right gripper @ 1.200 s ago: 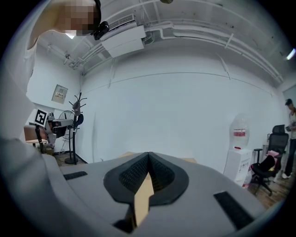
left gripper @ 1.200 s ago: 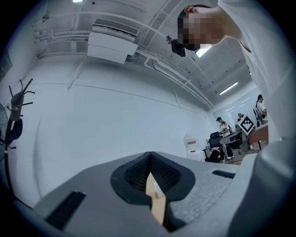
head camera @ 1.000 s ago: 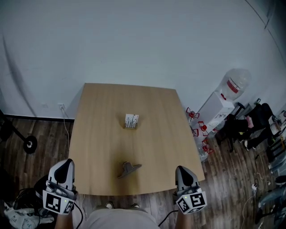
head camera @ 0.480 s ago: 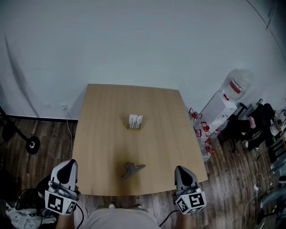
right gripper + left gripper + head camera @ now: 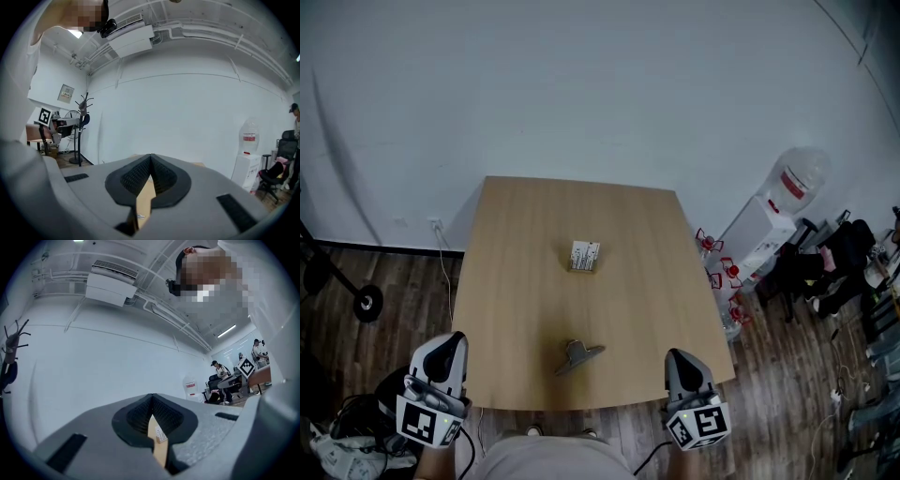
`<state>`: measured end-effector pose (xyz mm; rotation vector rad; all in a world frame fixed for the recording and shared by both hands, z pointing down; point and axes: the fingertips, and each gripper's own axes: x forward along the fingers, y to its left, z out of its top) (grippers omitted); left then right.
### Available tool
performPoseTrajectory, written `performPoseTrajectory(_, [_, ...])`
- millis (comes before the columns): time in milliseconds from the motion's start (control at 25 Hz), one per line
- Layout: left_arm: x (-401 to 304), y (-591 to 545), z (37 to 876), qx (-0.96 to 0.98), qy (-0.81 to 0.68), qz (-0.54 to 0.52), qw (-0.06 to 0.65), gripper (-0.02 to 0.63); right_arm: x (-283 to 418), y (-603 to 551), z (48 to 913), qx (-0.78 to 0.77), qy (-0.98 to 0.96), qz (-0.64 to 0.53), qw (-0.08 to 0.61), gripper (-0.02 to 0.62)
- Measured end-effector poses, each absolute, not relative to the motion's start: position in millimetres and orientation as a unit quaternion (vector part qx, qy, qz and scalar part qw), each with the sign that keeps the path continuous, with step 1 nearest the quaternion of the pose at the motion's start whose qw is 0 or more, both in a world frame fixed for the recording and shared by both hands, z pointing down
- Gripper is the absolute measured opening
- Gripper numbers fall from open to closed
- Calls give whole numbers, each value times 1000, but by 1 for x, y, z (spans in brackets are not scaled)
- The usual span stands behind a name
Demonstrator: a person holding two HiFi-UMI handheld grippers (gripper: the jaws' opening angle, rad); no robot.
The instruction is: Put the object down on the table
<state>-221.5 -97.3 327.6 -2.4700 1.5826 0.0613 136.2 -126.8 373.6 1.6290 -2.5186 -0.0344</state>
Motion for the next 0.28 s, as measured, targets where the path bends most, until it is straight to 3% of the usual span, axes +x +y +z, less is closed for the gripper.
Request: performPoseTrajectory(280, [-220,-95,331,-837,537,20,101,6,129,-127,373,534,-842,-18,76,-2])
